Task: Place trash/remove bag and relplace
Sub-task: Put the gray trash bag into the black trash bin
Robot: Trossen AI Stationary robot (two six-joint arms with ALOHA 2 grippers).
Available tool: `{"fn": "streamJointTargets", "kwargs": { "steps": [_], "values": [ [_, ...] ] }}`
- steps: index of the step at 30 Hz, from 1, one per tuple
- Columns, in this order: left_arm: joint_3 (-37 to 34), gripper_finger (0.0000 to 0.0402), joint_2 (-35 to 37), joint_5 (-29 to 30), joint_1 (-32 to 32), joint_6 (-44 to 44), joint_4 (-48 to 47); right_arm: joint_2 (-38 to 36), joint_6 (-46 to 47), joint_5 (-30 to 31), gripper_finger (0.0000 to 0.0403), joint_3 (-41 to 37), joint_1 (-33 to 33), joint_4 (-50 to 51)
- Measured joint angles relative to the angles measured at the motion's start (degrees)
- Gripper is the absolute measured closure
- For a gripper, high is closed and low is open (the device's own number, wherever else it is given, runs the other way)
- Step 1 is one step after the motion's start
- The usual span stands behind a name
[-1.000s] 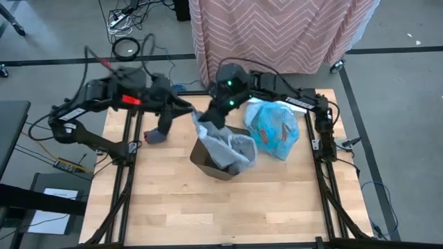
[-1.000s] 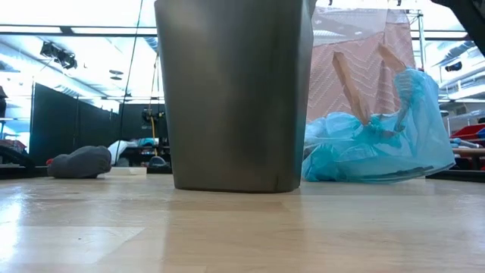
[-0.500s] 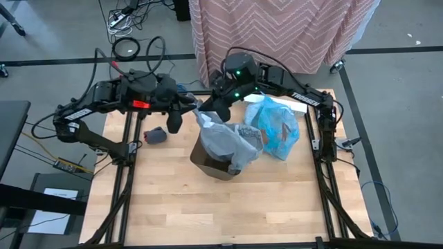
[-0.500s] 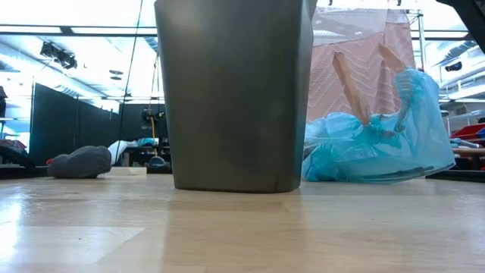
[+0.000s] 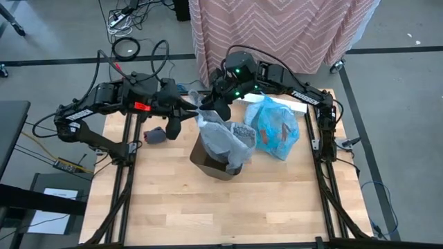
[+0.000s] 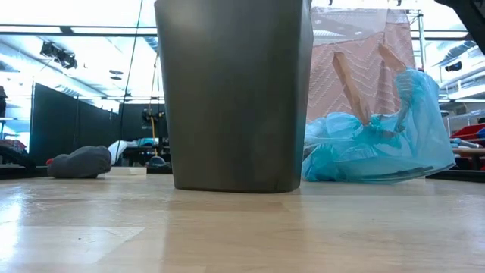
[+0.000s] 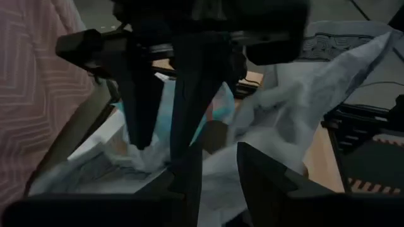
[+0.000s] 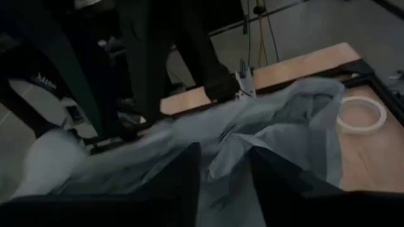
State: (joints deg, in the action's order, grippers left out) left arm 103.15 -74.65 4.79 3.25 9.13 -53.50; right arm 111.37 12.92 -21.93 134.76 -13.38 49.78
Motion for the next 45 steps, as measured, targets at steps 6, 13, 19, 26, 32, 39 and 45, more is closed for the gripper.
{"fn": "streamJointTargets", "kwargs": {
  "steps": [6, 13, 19, 26, 32, 39, 45],
  "values": [
    [0.0, 0.0294, 0.1, 1.8, -0.4, -1.6, 0.2, -0.4, -2.5, -0.7, 0.0218, 0.0, 0.1, 1.0],
    [0.0, 0.0294, 0.0, -1.4, -0.5, -0.3, 0.4, -0.8, -1.0, -0.7, 0.0206, 0.0, 0.3, 6.0],
    [0.0, 0.0294, -1.2, -6.0, -2.7, 2.6, 2.0, -2.1, -1.0, -1.6, 0.0208, 0.0, 0.5, 12.0],
    [0.0, 0.0297, -4.7, -7.6, -6.9, 4.6, 1.7, -4.2, 0.4, -1.5, 0.0211, 0.1, 2.3, 18.9],
    [0.0, 0.0318, -6.9, -7.1, -8.3, 4.6, 1.5, -4.5, 0.2, -2.1, 0.0232, 0.0, 3.7, 22.8],
    [0.0, 0.0333, -7.3, -4.6, -8.2, 4.4, -0.6, -9.3, -0.7, -4.3, 0.0241, 0.0, 5.2, 24.2],
    [0.0, 0.0335, -7.6, -1.4, -8.3, 4.3, 0.4, -13.9, 2.0, -2.4, 0.0238, 0.1, 9.0, 24.0]
  ]
}}
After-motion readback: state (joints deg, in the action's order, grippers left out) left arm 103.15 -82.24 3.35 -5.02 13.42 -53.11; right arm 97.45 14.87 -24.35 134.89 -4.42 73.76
